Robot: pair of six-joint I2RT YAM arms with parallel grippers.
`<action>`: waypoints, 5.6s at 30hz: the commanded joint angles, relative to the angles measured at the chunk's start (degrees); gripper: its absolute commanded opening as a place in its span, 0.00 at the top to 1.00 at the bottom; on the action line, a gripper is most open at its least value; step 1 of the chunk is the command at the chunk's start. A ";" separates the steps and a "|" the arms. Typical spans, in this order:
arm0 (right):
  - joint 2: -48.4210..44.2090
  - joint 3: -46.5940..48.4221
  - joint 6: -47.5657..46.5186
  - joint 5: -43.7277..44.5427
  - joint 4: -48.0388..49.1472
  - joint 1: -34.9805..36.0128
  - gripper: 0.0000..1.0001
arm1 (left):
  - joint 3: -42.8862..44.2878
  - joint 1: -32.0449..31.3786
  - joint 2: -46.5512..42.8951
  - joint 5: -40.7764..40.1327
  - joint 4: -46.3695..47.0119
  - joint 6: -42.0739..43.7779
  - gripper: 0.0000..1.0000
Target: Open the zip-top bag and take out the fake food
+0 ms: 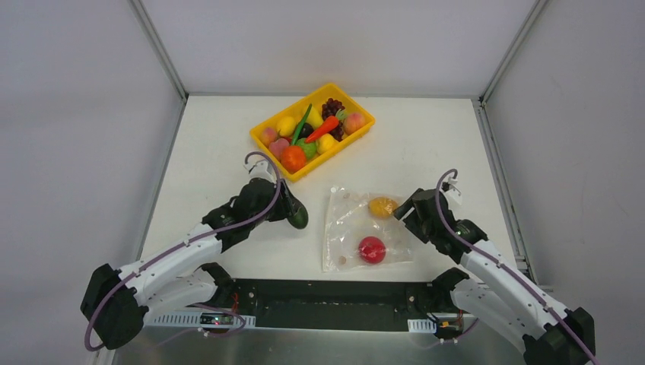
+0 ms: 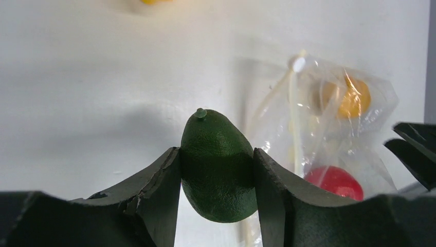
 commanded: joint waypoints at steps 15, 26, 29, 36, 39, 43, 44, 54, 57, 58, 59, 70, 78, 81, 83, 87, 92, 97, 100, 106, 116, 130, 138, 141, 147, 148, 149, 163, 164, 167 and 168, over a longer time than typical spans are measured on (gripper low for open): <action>-21.21 10.51 -9.30 8.98 -13.61 -0.22 0.06 | 36.89 18.60 21.09 -0.24 -5.61 18.22 0.88; -29.39 8.09 -12.91 3.65 -9.58 -0.13 0.04 | 62.77 26.06 50.50 7.42 -6.28 25.07 0.79; -29.52 7.78 -13.33 2.86 -9.06 -0.13 0.04 | 73.08 26.89 58.84 11.26 -9.73 27.31 0.76; -29.09 7.95 -13.53 2.30 -9.20 -0.04 0.04 | 89.56 26.92 72.20 10.67 -21.70 32.63 0.65; -30.30 7.53 -13.67 1.91 -8.66 0.04 0.04 | 91.67 26.92 74.69 11.14 -23.77 33.56 0.57; -31.01 7.25 -13.62 2.26 -8.50 0.27 0.03 | 92.36 26.92 75.67 16.32 -25.06 33.91 0.40; -30.87 7.20 -13.61 2.30 -8.51 0.27 0.03 | 92.00 26.92 75.36 16.99 -25.08 34.08 0.35; -27.72 7.13 -14.14 0.86 -7.97 0.37 0.03 | 83.92 26.92 62.39 19.23 -21.79 31.78 0.01; -27.06 7.08 -14.10 0.50 -7.93 0.46 0.02 | 78.56 26.96 55.76 23.08 -19.30 30.44 0.01; -26.71 7.10 -14.06 0.37 -7.97 0.48 0.01 | 76.48 27.00 53.65 25.06 -18.68 29.71 0.01; -26.30 7.21 -13.98 0.07 -8.00 0.52 0.01 | 74.53 27.13 50.82 28.56 -18.51 29.05 0.01; -20.90 10.91 -7.45 -3.68 -13.46 0.58 0.00 | 42.92 27.62 24.62 43.21 -7.78 15.37 0.07; -19.00 8.74 -1.19 -9.57 -15.06 0.60 0.00 | 20.13 19.24 7.98 31.82 -11.65 15.49 0.29; -17.87 7.50 -0.06 -10.33 -15.14 0.55 0.00 | 15.03 14.64 6.35 28.43 -11.87 14.47 0.39; -16.87 6.69 0.55 -10.80 -14.92 0.59 0.00 | 11.93 12.61 6.91 28.42 -9.51 12.50 0.47; -16.00 4.56 1.48 -11.91 -12.71 0.57 0.00 | 8.52 10.27 10.41 27.96 -5.45 10.05 0.55; -16.03 1.27 3.20 -12.51 -11.00 0.54 0.00 | 8.21 8.68 17.73 28.63 -0.34 8.59 0.59; -14.84 -1.30 3.82 -13.19 -9.22 0.55 0.01 | 10.65 3.82 24.94 29.35 3.88 7.10 0.61; -15.04 -2.65 4.46 -12.21 -8.29 0.57 0.01 | 12.26 0.86 27.95 29.68 4.62 6.39 0.61; -14.67 -4.43 4.83 -11.71 -7.28 0.55 0.01 | 12.14 -2.30 27.22 31.75 10.11 3.19 0.62; -12.75 -7.92 5.89 -13.99 -2.48 0.50 0.02 | 9.97 -5.97 26.51 36.46 16.71 -2.25 0.60; -11.20 -13.22 9.35 -17.71 6.86 0.58 0.09 | 9.91 -12.92 37.65 39.24 30.84 -10.41 0.54; -14.45 -15.27 11.84 -17.67 7.27 0.66 0.11 | 9.65 -15.45 40.85 39.16 37.65 -14.55 0.36; -14.95 -16.12 12.59 -17.69 7.69 0.66 0.12 | 9.82 -16.18 41.15 38.99 38.99 -15.57 0.20; -14.82 -17.36 13.61 -20.26 9.89 0.81 0.13 | 10.42 -17.39 43.06 37.85 40.18 -17.49 0.01; -14.70 -17.35 13.71 -20.26 10.13 0.85 0.13 | 10.53 -17.69 43.32 37.28 39.66 -17.41 0.01; -14.58 -17.40 13.84 -20.34 10.39 0.90 0.14 | 10.61 -17.87 43.59 36.77 39.35 -17.33 0.01; -14.32 -18.60 15.12 -19.60 11.95 2.59 0.15 | 9.97 -18.52 45.32 31.80 37.40 -16.07 0.30; -14.75 -18.60 15.10 -19.17 11.45 2.58 0.15 | 9.80 -18.52 44.67 31.65 36.48 -15.48 0.35; -15.85 -18.43 15.10 -18.64 9.68 2.58 0.15 | 9.10 -18.52 41.76 30.18 32.74 -13.00 0.49; -16.26 -18.39 14.97 -17.67 8.95 2.58 0.15 | 8.80 -18.54 40.54 29.34 31.04 -11.97 0.53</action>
